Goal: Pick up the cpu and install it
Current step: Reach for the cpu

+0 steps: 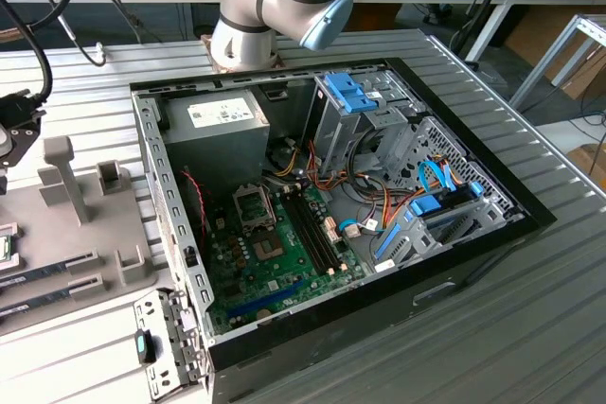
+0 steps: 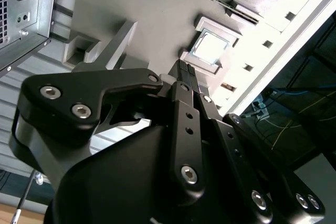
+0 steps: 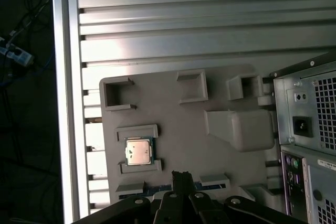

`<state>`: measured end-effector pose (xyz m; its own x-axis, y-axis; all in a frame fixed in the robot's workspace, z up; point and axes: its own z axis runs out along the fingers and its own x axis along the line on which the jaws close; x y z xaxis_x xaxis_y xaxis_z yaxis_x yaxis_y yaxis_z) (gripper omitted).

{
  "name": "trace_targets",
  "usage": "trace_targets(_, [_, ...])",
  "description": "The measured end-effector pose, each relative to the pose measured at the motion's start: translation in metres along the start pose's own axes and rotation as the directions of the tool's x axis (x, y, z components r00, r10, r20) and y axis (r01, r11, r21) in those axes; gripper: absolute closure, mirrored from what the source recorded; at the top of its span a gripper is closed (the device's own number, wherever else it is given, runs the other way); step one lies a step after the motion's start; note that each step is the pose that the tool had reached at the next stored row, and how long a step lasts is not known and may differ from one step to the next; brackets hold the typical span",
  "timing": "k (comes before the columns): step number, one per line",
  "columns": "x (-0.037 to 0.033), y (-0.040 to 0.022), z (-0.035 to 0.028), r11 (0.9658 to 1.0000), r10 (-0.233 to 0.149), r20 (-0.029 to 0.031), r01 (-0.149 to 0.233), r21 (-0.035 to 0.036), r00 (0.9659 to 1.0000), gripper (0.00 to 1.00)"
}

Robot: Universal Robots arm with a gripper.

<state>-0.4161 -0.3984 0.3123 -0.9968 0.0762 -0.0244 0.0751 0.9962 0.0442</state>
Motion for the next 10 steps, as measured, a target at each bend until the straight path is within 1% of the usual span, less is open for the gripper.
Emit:
trace_targets(4, [0.0,-0.0001,0.0014,1.0,0.0,0.0,0.0,0.0,1.0,0.89])
trace_targets(6, [0.0001,-0.0001,0.0035,1.0,0.0,0.0,0.0,0.0,1.0,0.89])
trace_targets(7, [0.0001,-0.0002,0.0053,1.0,0.0,-0.0001,0.0,0.0,1.0,0.89])
trace_targets(8, [0.0003,-0.0005,0.0115,1.0,0.0,0.0,0.0,-0.0001,1.0,0.89])
trace_targets(10, [0.0003,-0.0005,0.0123,1.0,0.0,0.0,0.0,0.0,1.0,0.89])
